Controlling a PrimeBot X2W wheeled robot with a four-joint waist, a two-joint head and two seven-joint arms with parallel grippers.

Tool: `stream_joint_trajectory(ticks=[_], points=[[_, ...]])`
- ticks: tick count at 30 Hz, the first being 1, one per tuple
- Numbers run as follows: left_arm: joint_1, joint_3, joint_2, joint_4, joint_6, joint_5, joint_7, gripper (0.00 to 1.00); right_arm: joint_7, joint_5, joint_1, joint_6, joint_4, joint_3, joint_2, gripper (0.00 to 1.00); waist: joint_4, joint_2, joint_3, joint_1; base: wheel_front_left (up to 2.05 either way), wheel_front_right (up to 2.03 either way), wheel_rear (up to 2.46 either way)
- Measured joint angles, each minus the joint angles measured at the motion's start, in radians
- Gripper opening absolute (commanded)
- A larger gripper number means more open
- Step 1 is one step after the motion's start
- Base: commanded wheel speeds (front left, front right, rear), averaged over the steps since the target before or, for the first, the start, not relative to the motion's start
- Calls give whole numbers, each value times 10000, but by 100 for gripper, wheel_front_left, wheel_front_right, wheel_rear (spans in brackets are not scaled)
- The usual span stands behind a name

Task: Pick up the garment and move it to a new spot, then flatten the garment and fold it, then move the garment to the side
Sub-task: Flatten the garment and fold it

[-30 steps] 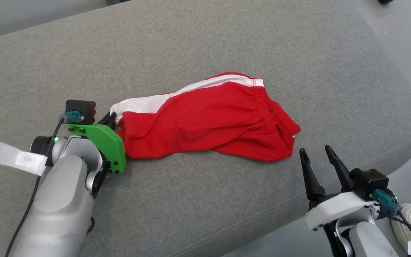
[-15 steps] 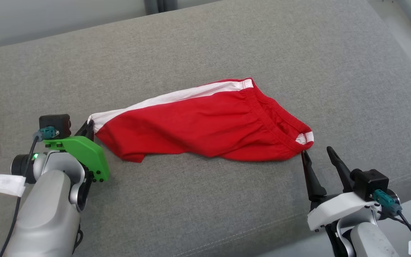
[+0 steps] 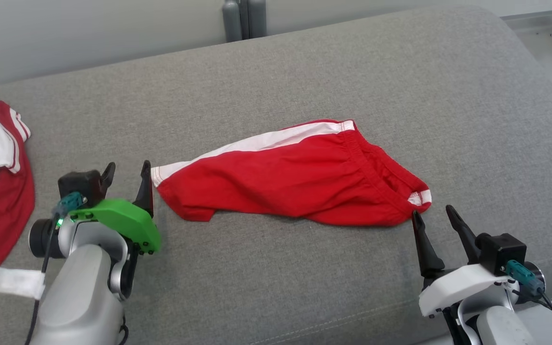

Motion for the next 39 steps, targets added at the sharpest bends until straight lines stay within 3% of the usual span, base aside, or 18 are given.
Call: stream_joint_trajectory(ticks=[6,14,20,28,39], points=[[1111,343,-257,-846,165,-153,-1244,100,115,52,192,0,-113,-27,-4,100,335,0,-396,0,0,0,0],[3268,1388,-648,-3799,174,362,-1400,100,244,113,214,0,-128,56,4,100,1054,0,-920,0,0,0,0],[4543,2046,-928,-5010,-31,884,-1402,100,213,207,80,0,-35,13,-2,100,1639,0,-1253,0,0,0,0],[5812,2633,-1120,-5626,-238,1528,-1406,100,552,178,-401,0,441,25,4,100,2180,0,-1608,0,0,0,0],[6605,2669,-1083,-5106,-334,2140,-1406,100,899,50,-66,0,1143,-462,2,100,2731,0,-1887,0,0,0,0]])
